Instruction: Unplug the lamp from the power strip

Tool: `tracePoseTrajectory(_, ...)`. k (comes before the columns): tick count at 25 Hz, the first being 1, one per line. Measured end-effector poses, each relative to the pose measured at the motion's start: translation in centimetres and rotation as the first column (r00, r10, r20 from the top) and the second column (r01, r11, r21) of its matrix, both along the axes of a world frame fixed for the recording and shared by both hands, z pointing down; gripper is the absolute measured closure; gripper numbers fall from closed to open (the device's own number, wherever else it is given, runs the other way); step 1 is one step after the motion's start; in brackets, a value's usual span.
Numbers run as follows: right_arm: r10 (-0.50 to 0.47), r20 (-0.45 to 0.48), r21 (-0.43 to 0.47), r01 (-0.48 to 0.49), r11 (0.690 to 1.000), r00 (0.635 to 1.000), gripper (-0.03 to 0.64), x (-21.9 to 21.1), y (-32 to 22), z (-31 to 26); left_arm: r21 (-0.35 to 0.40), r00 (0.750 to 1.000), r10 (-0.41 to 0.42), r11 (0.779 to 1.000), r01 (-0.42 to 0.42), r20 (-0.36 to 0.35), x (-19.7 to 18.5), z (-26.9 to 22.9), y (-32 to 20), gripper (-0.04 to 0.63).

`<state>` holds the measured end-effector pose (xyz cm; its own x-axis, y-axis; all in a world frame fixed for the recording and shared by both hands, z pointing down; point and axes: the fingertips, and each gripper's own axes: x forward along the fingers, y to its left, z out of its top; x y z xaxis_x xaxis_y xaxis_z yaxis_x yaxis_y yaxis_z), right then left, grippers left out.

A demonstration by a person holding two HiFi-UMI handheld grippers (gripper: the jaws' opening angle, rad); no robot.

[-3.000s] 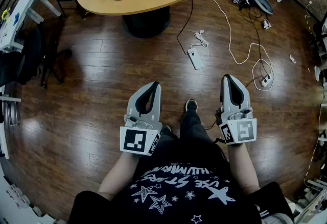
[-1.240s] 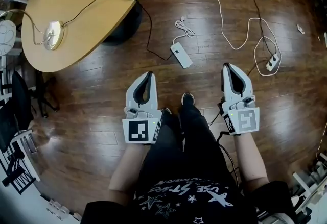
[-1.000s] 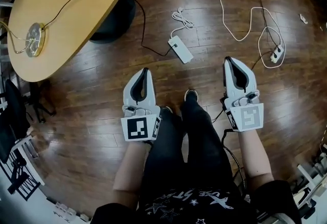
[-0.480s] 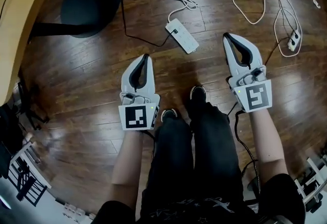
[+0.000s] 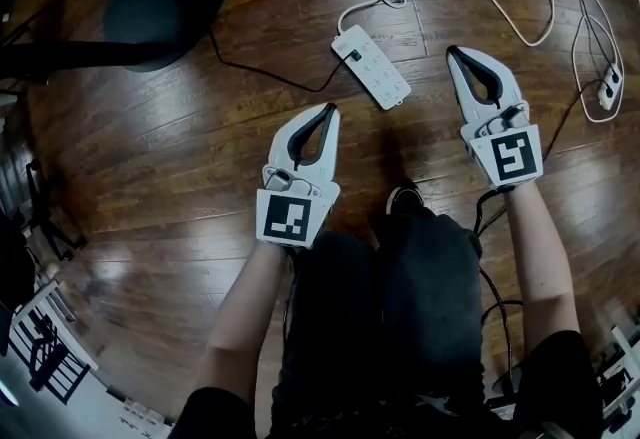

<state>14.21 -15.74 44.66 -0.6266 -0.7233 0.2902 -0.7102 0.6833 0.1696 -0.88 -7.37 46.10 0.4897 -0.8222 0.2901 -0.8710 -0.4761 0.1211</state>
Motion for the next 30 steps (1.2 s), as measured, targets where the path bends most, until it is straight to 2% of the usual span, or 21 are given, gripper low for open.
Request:
tracePoseTrajectory(3, -0.003, 0.029, -0.005, 0.004, 1.000, 1.000, 0.608, -1.0, -0.3, 2.4, -0.019, 0.997, 0.060, 0.998, -0.061, -0.051, 0.7, 2.9, 0.2, 0.591)
tracePoseTrajectory(6, -0.032, 0.027, -0.013, 0.032, 0.999, 0.999, 0.607, -2.1, -0.2, 5.3, -0.036, 0.985, 0.162, 0.986, -0.164, -0.051, 2.1, 6.1, 0.9, 0.591)
tracePoseTrajectory(9, -0.070, 0.018, -0.025, 0.071, 0.997, 0.997, 0.608, -3.2, -0.1, 8.0, -0.041, 0.978, 0.205, 0.978, -0.206, -0.040, 2.6, 9.7, 0.8, 0.591)
tracePoseTrajectory(11, -0.094, 0.019, -0.032, 0.095, 0.995, 0.995, 0.607, -4.0, 0.1, 9.4, -0.013, 0.977, 0.211, 0.977, -0.211, -0.006, 2.7, 12.2, 0.4, 0.591)
tracePoseTrajectory(13, -0.118, 0.017, -0.045, 0.119, 0.992, 0.993, 0.607, -4.6, 0.2, 11.0, -0.021, 0.975, 0.223, 0.975, -0.222, 0.008, 3.3, 14.5, -0.1, 0.591)
tracePoseTrajectory(18, -0.163, 0.018, -0.089, 0.164, 0.983, 0.987, 0.607, -5.9, 0.4, 15.1, -0.075, 0.974, 0.225, 0.972, -0.223, 0.013, 5.4, 19.4, -2.4, 0.591)
tracePoseTrajectory(23, -0.128, 0.081, -0.120, 0.137, 0.983, 0.989, 0.608, -6.3, -0.6, 17.4, -0.144, 0.979, 0.199, 0.971, -0.190, 0.049, 6.9, 23.9, -5.0, 0.591)
tracePoseTrajectory(26, -0.111, 0.097, -0.135, 0.124, 0.983, 0.989, 0.608, -6.5, -1.1, 18.5, -0.186, 0.979, 0.185, 0.968, -0.168, 0.079, 7.1, 26.0, -6.0, 0.591)
tracePoseTrajectory(30, -0.157, 0.079, -0.165, 0.168, 0.972, 0.984, 0.609, -7.5, -1.3, 20.1, -0.232, 0.972, 0.194, 0.960, -0.159, 0.136, 7.0, 28.1, -6.5, 0.591)
